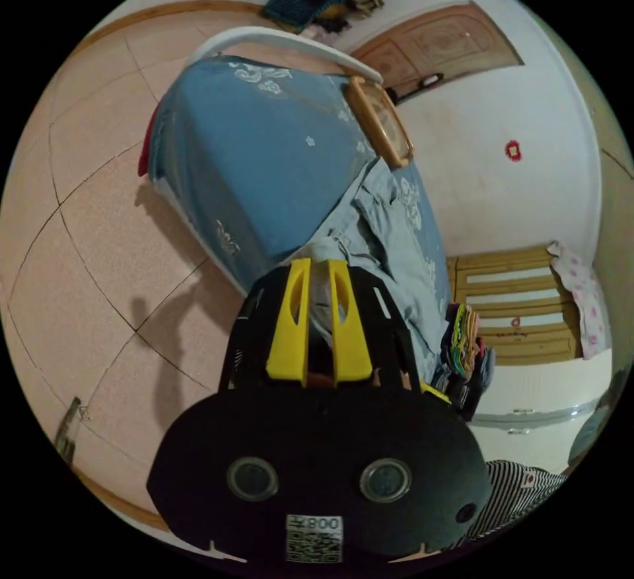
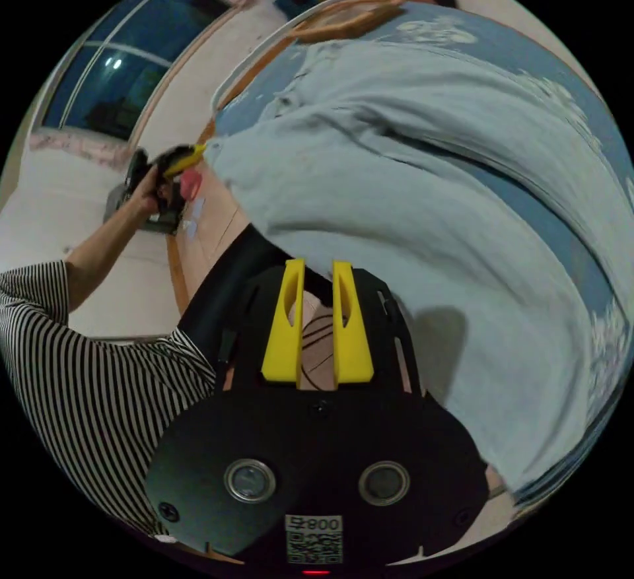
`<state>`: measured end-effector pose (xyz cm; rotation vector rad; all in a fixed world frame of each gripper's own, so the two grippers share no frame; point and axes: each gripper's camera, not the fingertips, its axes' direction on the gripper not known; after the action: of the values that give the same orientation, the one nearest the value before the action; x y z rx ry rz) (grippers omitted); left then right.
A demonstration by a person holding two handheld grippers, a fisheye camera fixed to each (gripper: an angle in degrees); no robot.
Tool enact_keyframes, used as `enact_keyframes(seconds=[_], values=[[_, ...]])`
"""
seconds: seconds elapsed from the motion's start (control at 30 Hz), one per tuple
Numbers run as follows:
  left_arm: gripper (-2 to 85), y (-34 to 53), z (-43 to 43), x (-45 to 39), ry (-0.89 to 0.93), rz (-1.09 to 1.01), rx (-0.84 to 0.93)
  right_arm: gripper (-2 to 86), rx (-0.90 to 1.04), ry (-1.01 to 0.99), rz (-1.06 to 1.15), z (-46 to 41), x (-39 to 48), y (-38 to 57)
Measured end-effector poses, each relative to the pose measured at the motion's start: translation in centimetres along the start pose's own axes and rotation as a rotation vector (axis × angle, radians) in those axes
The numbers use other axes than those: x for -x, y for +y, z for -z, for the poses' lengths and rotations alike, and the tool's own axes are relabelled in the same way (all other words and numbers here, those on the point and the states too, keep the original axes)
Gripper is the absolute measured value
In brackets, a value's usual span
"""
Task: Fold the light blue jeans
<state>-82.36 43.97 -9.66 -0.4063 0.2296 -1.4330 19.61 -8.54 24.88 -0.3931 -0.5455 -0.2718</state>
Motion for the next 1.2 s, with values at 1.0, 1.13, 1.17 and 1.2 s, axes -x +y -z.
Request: enact_keyframes(seconds=[1.0, 1.13, 1.17, 1.2], values=[[3.5, 26.2, -51.7, -49.2, -0.222, -1.334, 0.796, 3.7, -0.050, 0.438, -0.757, 22.7, -30.7, 19.6], [2.6, 25.2, -50.7, -51.9, -0.059, -1.243, 0.674, 2.6, -0.137, 0.427, -0.657, 28.3, -30.5, 19.1], [2.5, 25.2, -50.5, -52.7, -0.041, -1.245, 0.631, 2.5, -0.150, 0.431, -0.641, 29.2, -30.4, 19.0], [2.5, 25.2, -50.4, -53.1, -0.034, -1.243, 0.612, 2.3, -0.151, 0.466, -0.610, 30.8, -30.2, 18.6]])
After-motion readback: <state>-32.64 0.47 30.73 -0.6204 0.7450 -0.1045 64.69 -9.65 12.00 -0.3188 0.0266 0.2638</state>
